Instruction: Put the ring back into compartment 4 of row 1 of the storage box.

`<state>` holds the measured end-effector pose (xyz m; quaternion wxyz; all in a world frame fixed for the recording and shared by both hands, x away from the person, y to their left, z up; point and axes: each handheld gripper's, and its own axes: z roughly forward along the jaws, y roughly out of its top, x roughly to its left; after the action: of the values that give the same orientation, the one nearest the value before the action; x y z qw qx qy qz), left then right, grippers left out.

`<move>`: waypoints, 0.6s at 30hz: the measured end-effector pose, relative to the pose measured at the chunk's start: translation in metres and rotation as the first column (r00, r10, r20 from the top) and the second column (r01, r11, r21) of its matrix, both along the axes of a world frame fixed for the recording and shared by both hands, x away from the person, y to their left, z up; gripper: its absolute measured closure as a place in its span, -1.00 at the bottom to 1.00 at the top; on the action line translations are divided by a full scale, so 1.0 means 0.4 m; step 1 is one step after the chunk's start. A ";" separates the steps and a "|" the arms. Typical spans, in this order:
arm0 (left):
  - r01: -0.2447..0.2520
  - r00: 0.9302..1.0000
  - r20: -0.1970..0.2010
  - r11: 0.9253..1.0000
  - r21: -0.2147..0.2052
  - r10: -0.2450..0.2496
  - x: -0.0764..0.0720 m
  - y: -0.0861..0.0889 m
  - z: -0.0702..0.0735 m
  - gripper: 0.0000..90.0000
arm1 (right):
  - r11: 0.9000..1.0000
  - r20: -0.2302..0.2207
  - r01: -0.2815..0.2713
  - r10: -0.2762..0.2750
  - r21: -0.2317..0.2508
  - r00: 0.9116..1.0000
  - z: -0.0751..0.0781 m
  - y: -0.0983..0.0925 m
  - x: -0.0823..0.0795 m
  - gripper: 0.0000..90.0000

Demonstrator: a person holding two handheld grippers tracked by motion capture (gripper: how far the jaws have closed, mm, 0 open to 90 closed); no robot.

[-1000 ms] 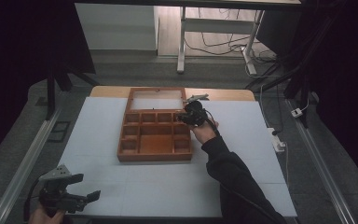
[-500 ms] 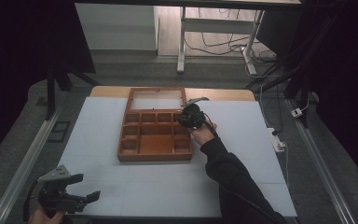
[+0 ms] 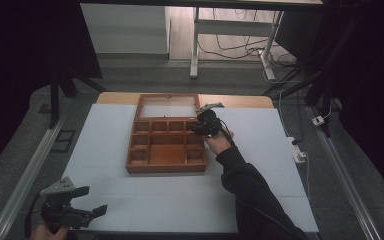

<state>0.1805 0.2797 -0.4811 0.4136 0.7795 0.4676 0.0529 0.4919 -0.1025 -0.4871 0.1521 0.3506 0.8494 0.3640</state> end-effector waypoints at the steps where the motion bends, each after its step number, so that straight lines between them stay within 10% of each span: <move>1: 0.000 1.000 0.000 1.000 -0.001 0.000 0.000 0.000 0.000 -0.99 | 1.000 0.001 -0.001 0.001 0.000 1.000 0.005 -0.001 -0.001 0.53; 18: 0.003 1.000 0.005 1.000 -0.025 -0.002 -0.003 0.005 0.001 -1.00 | 0.999 -0.041 -0.006 0.008 0.054 0.999 0.058 -0.010 -0.029 -0.11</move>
<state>0.1792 0.2818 -0.4807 0.4242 0.7748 0.4663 0.0484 0.4805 -0.1064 -0.4639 0.1236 0.3592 0.8434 0.3800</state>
